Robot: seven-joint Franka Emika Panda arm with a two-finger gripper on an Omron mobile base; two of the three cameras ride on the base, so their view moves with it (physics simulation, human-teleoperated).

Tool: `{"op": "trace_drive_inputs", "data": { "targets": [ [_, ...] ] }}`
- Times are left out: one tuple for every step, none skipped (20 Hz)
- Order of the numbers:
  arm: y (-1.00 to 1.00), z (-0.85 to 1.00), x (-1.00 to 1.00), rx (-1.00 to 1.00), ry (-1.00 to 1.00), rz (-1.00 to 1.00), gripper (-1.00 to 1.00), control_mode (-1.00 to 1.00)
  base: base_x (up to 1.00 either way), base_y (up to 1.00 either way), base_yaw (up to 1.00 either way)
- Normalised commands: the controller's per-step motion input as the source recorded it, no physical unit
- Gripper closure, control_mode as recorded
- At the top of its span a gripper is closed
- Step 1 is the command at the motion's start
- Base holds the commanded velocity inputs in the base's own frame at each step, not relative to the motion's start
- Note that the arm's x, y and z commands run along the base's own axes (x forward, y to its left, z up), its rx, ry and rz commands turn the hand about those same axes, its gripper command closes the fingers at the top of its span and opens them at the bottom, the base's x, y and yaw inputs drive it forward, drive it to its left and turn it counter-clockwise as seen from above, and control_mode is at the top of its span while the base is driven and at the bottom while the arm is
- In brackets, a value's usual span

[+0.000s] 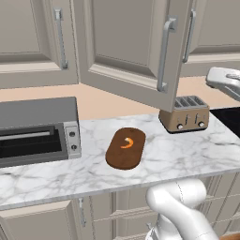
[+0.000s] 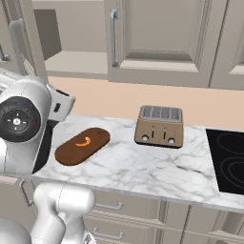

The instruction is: Open the cabinet, retrieve the rolling pin, and place it next to the meat on the cutting board to prepare for tenderizing.

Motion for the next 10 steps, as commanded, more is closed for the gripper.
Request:
{"op": "trace_drive_inputs", "data": {
  "targets": [
    [-0.54,0.10,-0.17,0.17,0.06,0.09,1.00,-1.00,0.00,0.00,0.00],
    [-0.45,0.09,0.00,0.17,0.09,0.10,1.00,-1.00,0.00,0.00,0.00],
    [-0.34,0.05,0.08,0.14,0.13,0.10,1.00,-1.00,0.00,0.00,0.00],
    [-0.21,0.00,0.41,0.09,0.17,0.13,1.00,-1.00,0.00,0.00,0.00],
    [-0.14,0.00,0.55,0.08,0.18,0.15,1.00,-1.00,0.00,0.00,0.00],
    [-0.09,0.00,0.63,0.07,0.17,0.17,1.00,-1.00,0.00,0.00,0.00],
    [0.00,0.00,0.71,0.06,0.19,0.19,1.00,-1.00,0.00,0.00,0.00],
    [0.00,-0.02,0.78,0.06,0.19,0.19,1.00,-1.00,0.00,0.00,0.00],
    [0.00,-0.04,0.78,0.06,0.18,0.21,1.00,-1.00,0.00,0.00,0.00],
    [0.00,-0.13,0.82,0.06,0.18,0.25,1.00,-1.00,0.00,0.00,0.00]
  ]
}}
